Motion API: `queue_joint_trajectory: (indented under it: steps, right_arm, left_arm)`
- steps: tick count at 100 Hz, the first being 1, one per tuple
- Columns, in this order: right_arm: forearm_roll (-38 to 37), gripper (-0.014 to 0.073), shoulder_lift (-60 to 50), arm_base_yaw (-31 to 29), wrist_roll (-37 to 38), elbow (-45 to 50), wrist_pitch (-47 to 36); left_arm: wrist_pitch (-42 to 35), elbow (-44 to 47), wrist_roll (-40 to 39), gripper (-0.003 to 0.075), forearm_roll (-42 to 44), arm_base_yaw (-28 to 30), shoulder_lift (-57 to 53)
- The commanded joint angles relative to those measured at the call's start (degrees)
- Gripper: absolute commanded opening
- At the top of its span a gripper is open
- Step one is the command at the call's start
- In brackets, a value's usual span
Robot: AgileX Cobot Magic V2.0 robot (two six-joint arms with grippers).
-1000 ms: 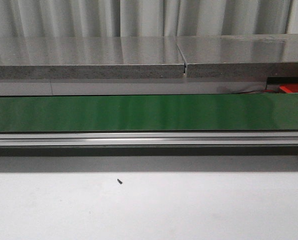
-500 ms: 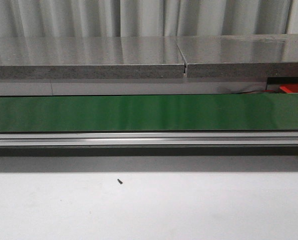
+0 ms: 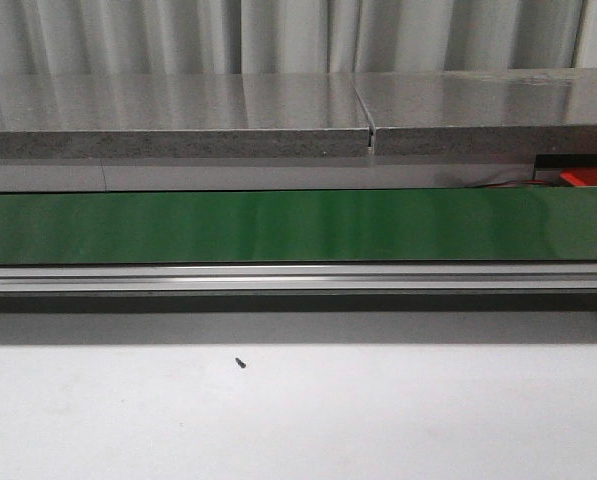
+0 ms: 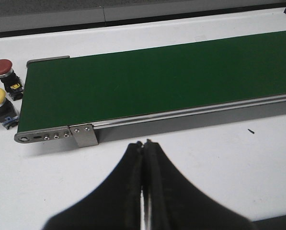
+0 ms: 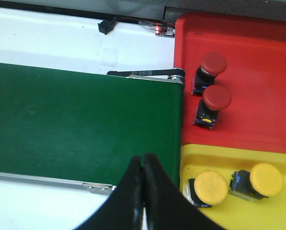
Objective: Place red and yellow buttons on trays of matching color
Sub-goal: 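Raise the right gripper away from the trays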
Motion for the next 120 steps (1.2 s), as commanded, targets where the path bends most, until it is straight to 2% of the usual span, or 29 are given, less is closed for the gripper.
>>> queue_joint_trajectory:
  steps: [1,39,66,94,105,120]
  right_arm:
    - [1.29,-0.0068,-4.13,-0.14,-0.67,1.36,-4.14]
    - [1.97,-0.0068,-18.61,5.49,-0.67,12.47,-3.31]
    - [3.14,-0.0068,-28.98,6.22,-0.67,18.22,-3.63]
    - [4.3,-0.0068,-31.11,6.22,-0.67,21.03,-5.35]
    - [4.35,-0.0068,-31.11,6.22,-0.67,21.03,-6.14]
    - [4.4,-0.0068,-31.11,6.22,-0.67,21.03,-6.15]
  left_arm:
    - [-4.39,-1.42,-0.1,-0.0019,-0.6,-0.45,0.45]
    - [-4.28,-1.42,-0.1,-0.0019,-0.6,-0.45,0.45]
    - [-4.28,-1.42,-0.1,-0.0019,-0.7,-0.45,0.45]
    - [-3.56,-1.42,-0.92,-0.0019,-0.7,-0.45,1.56]
    - [-4.02,-1.53,-3.97,-0.0019,0.39,-0.45,4.43]
    - [-8.42,-1.61,-9.73,-0.0019,5.44,-0.35,11.07]
